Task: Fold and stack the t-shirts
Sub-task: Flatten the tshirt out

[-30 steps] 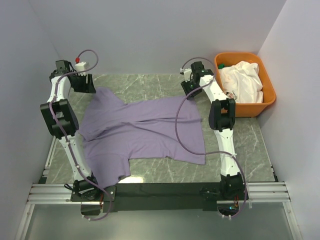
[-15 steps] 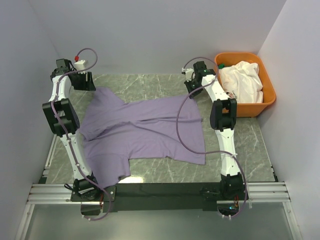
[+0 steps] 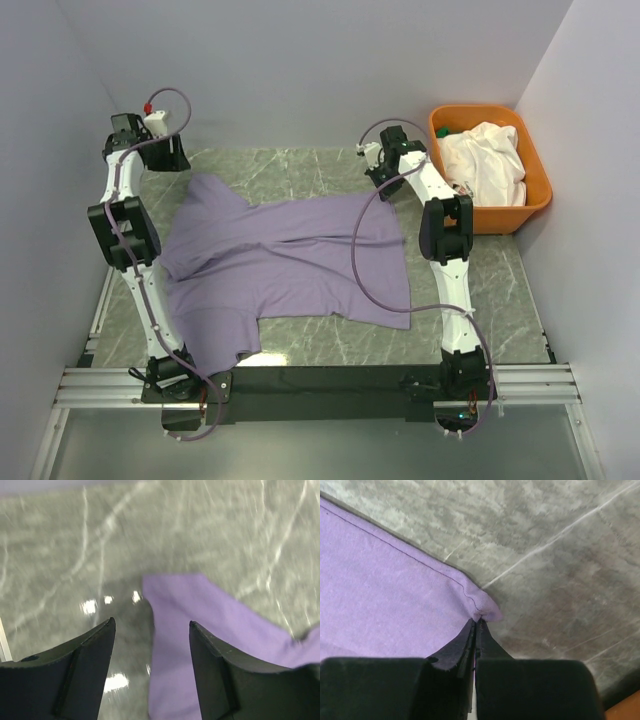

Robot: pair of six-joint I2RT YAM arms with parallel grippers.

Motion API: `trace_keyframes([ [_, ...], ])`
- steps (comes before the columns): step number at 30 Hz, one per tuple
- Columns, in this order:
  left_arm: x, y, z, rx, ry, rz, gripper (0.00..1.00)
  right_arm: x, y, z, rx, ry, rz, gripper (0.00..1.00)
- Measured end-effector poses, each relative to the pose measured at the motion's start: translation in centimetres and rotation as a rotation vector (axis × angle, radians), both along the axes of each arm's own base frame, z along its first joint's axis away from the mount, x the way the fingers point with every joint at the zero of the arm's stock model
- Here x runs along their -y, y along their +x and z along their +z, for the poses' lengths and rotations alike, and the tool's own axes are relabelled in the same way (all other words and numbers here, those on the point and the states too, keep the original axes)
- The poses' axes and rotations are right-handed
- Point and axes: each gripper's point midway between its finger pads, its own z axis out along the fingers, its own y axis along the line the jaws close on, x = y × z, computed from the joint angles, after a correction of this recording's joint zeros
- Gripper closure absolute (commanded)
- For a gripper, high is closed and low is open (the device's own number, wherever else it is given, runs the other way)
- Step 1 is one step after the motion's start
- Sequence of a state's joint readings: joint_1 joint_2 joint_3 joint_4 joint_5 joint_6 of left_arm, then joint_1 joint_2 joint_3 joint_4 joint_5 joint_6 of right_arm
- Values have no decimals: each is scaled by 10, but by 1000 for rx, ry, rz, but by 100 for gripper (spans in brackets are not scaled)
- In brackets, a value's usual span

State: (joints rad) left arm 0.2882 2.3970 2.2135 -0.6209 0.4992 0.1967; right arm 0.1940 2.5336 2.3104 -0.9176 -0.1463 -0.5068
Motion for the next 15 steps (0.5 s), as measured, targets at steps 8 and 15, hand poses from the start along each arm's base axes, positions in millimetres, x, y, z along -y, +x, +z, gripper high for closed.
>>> trace_keyframes([
  [8, 12, 26, -41, -3, 30, 2, 39, 2, -7, 13, -11, -3, -2, 100],
  [15, 33, 31, -75, -46, 142, -25, 45, 1, -8, 23, 1, 9, -14, 100],
])
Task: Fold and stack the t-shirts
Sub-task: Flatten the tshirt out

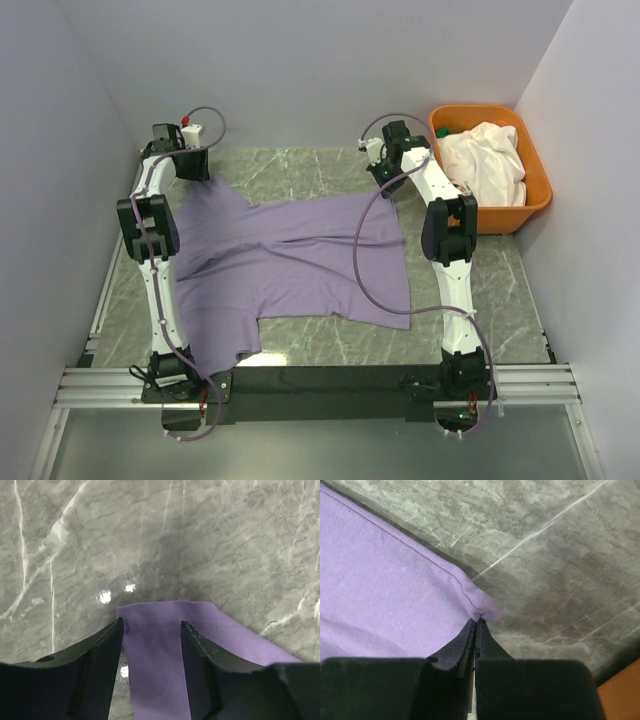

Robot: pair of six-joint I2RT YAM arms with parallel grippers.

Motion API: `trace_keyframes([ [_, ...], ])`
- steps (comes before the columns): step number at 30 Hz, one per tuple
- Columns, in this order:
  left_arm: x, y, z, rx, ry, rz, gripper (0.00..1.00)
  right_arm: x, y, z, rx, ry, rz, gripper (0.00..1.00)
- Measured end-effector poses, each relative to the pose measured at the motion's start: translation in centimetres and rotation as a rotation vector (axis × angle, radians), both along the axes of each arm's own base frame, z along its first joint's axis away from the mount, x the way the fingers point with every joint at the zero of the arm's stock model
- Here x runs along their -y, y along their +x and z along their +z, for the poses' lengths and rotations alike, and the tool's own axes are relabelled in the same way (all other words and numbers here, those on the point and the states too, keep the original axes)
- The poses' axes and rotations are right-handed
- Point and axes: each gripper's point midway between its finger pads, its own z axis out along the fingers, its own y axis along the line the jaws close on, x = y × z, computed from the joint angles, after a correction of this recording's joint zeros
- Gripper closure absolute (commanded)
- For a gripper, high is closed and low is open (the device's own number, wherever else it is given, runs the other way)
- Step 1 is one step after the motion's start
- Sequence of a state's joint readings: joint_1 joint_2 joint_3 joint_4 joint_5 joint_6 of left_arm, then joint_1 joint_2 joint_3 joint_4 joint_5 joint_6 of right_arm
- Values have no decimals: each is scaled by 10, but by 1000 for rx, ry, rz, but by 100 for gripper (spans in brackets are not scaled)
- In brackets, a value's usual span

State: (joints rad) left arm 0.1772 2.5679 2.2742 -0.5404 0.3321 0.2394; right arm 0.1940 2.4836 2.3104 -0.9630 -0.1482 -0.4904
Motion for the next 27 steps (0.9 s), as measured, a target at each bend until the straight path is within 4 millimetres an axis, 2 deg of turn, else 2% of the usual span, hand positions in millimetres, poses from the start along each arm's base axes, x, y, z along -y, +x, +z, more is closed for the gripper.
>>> trace_keyframes([
  [9, -9, 3, -3, 17, 53, 8, 48, 0, -3, -2, -12, 1, -8, 100],
  [13, -11, 6, -2, 35, 40, 11, 52, 0, -3, -3, -14, 3, -14, 100],
  [27, -22, 17, 14, 89, -8, 62, 53, -1, -9, -8, -39, 2, -22, 100],
])
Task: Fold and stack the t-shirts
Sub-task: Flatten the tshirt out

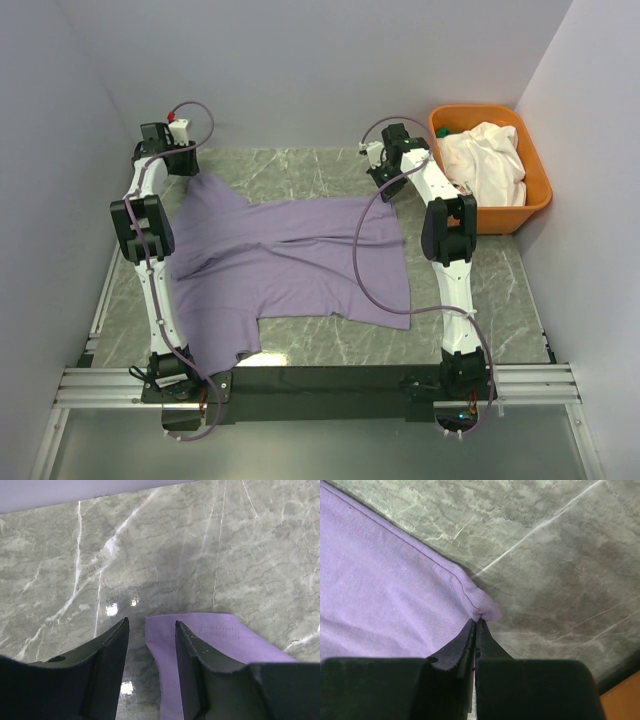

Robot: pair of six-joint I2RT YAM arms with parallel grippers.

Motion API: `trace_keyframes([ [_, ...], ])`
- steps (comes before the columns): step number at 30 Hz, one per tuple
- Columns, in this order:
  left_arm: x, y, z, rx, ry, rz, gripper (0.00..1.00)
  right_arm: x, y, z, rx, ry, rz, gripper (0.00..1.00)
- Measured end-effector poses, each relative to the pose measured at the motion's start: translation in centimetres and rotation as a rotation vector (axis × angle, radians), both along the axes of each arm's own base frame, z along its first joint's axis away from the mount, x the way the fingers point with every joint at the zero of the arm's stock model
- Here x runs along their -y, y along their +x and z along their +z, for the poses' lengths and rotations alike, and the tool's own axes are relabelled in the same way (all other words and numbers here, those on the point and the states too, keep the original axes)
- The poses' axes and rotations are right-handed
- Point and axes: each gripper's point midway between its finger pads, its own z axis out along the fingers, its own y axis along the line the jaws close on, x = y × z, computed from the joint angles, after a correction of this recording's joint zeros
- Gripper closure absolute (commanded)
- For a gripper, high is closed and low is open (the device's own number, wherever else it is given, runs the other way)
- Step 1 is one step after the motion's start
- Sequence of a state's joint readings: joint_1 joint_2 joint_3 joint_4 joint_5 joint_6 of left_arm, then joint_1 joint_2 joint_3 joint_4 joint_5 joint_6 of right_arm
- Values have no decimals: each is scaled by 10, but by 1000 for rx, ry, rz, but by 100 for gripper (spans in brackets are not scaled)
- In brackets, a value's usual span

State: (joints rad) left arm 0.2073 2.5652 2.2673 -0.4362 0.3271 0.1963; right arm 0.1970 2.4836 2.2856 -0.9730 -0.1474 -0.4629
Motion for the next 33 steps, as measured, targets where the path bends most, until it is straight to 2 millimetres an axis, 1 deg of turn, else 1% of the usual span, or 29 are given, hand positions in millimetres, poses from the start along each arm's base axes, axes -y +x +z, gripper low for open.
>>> trace_keyframes([
  [6, -1, 2, 1, 2, 8, -3, 53, 0, 0, 0, -1, 0, -1, 100],
  [12, 0, -8, -16, -55, 15, -23, 52, -1, 0, 0, -1, 0, 0, 100],
  [17, 0, -7, -17, -59, 32, -50, 54, -1, 0, 0, -1, -1, 0, 100],
  [19, 1, -6, -17, -61, 36, -66, 58, -1, -1, 0, -1, -1, 1, 100],
  [20, 1, -6, -17, -61, 39, -73, 62, -1, -1, 0, -2, -2, 1, 100],
  [21, 2, -6, -17, -63, 44, -82, 68, 0, -1, -1, -2, -3, 0, 100],
  [23, 7, -6, -18, -65, 54, -109, 77, 0, -1, -1, -3, -5, 0, 100],
  [24, 10, -6, -18, -66, 62, -122, 88, 0, -1, -1, -3, -5, 0, 100],
  [26, 17, -5, -18, -59, 76, -150, 98, 0, -1, -1, -3, -5, -1, 100],
  [27, 18, -4, -18, -56, 79, -154, 100, 0, -1, -1, -2, -7, -2, 100],
  [33, 23, 7, -10, -6, 84, -150, 100, 5, 6, 0, 26, -36, -24, 100],
])
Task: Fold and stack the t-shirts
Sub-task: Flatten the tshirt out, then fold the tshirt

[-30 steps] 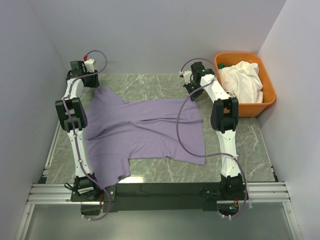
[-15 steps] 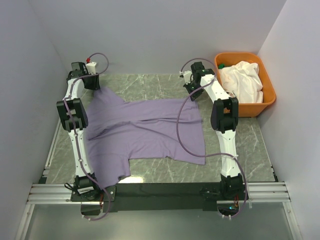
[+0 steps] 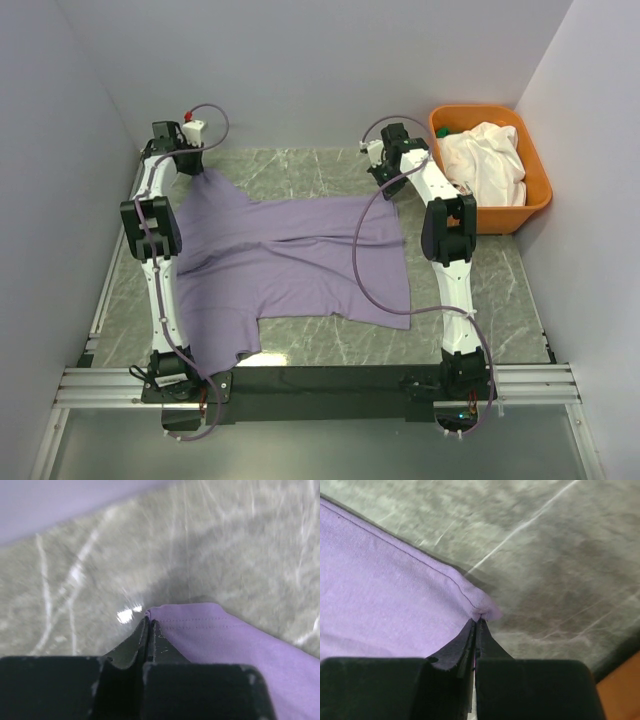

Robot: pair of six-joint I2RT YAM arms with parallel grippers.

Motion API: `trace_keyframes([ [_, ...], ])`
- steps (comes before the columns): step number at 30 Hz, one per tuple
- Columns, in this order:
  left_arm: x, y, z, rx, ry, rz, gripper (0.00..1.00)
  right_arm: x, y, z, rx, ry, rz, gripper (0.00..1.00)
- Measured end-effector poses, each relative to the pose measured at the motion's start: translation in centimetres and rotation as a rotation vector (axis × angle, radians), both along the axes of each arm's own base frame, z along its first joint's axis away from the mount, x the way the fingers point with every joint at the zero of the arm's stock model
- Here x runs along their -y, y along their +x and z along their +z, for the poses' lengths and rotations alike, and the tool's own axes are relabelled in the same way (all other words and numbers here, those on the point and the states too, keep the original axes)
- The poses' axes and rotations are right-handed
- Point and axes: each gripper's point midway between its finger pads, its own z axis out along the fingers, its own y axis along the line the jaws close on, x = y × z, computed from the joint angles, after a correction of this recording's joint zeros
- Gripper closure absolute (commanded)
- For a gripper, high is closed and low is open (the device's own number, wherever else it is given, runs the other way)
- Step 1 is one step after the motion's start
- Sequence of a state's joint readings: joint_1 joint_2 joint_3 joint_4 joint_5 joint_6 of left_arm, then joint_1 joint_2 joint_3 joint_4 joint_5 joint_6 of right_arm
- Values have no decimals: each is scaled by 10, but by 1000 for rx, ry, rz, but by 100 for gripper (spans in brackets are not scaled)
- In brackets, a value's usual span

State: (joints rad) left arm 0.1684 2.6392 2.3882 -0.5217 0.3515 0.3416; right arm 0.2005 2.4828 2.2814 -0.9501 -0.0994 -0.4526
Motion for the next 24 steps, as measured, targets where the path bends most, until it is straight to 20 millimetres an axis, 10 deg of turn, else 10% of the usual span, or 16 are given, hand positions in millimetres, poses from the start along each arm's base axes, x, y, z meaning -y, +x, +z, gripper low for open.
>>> trace_keyframes([
  [11, -2, 49, 83, 321, -83, 57, 100, 17, 37, 25, 190, -73, -103, 100],
  [24, 0, 62, 143, 505, -128, 21, 100, 24, 69, 49, 344, -95, -162, 100],
])
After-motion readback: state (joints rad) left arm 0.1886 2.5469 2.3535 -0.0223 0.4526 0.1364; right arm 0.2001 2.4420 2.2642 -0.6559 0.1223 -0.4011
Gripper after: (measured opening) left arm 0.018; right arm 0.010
